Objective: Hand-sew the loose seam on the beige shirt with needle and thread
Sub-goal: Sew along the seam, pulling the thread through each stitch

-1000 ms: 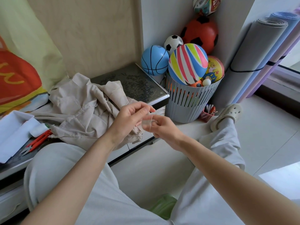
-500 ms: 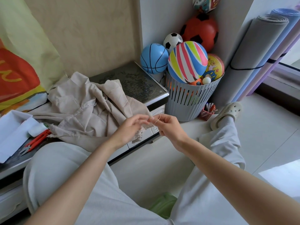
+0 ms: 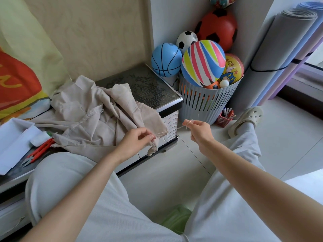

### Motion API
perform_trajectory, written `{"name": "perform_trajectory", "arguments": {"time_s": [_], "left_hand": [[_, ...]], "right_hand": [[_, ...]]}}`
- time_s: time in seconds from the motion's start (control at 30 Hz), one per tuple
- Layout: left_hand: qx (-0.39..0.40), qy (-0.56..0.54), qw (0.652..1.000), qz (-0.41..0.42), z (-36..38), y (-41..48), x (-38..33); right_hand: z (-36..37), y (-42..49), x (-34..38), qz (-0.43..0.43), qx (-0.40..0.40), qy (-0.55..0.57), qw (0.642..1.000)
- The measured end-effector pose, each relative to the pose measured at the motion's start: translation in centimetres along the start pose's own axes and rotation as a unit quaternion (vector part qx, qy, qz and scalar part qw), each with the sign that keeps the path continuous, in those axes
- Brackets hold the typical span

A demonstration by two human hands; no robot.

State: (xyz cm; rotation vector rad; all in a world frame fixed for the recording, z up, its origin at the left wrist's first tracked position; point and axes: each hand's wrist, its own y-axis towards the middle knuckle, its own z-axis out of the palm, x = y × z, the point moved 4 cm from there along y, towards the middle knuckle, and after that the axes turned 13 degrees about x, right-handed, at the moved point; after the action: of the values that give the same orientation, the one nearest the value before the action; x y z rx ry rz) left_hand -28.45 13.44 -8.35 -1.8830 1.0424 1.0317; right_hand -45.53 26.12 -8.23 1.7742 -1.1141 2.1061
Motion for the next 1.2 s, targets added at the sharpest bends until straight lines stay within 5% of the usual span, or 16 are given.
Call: {"name": "perform_trajectory", "arguments": {"time_s": [0.13, 0.37, 0.63, 0.9, 1.2], "left_hand": [[-0.014, 0.008, 0.999, 0.04, 0.2, -0.2, -2.1], [-0.043, 0.062, 0.997, 0.037, -0.3, 0.0, -2.8], [-0.053, 0.031, 0.997, 0.039, -1.0, -0.2, -1.8], [-0.057, 0.177, 0.981, -0.061, -0.6, -0.2, 1.3], [-0.087, 0.205, 0.974, -0.038, -0.6, -0.7, 1.6]], "right_hand": [[1.0, 0.1, -1.3, 0.023, 0.046, -0.077, 0.996], [5.2, -1.2, -0.2, -0.04, 0.247, -0.086, 0.964], [6.1, -1.2, -0.5, -0.045, 0.271, -0.118, 0.954], [5.1, -0.3, -0.2, -0.056, 0.192, -0.1, 0.975], [3.2, 1.0, -0.5, -0.047, 0.083, -0.142, 0.985]]}}
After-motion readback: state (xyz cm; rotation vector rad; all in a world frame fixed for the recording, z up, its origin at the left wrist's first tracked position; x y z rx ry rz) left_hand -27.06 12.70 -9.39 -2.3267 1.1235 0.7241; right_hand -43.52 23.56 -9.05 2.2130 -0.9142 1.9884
